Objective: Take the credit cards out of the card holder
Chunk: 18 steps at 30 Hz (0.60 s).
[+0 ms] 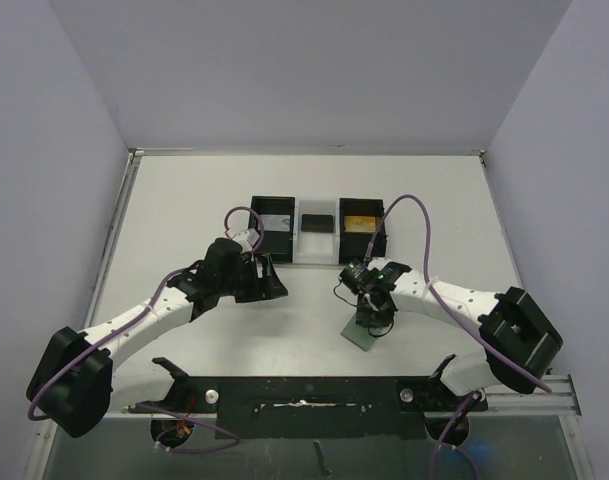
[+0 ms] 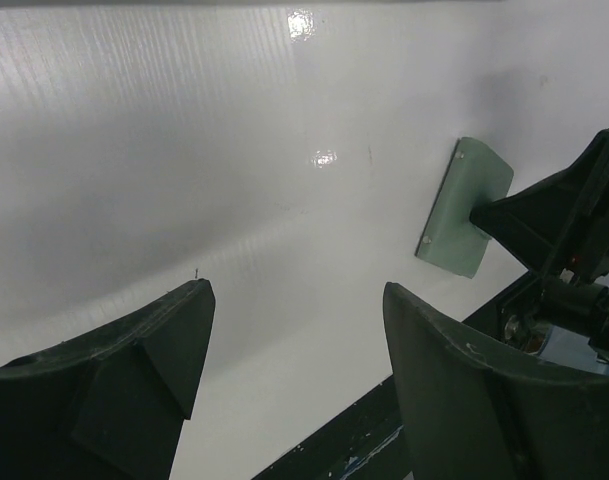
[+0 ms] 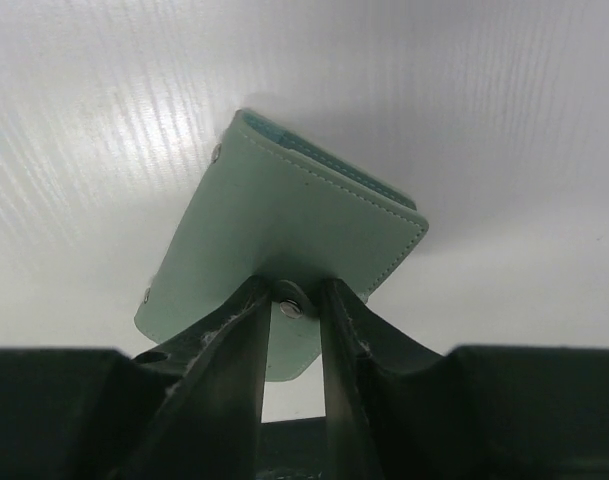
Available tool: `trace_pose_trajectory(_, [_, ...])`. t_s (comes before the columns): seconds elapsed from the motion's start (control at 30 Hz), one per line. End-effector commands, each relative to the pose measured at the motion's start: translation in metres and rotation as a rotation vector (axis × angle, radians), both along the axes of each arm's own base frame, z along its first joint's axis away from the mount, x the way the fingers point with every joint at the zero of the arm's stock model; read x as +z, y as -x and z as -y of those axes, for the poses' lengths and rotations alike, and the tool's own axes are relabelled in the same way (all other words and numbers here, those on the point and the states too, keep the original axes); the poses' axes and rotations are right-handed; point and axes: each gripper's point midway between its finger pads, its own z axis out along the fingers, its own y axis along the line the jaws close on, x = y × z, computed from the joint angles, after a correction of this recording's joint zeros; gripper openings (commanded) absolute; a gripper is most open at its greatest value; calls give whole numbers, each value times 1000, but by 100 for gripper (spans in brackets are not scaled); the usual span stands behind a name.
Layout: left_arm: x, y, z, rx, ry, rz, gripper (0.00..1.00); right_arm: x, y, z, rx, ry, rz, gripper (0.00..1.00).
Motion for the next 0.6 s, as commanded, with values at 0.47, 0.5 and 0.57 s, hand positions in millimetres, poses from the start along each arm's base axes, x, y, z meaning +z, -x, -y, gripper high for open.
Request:
trace_pose_trajectory(0.47, [5, -21, -1, 34, -8, 104, 67, 32, -72, -110, 409, -164, 202, 16])
trace_pose_trajectory(0.5, [6, -22, 3, 25, 5, 103, 67, 32, -70, -116, 443, -196, 206, 16])
trace_pose_trajectory(0.57, [3, -20, 11, -6, 31, 86, 65, 30, -66, -125, 494, -247, 212, 15])
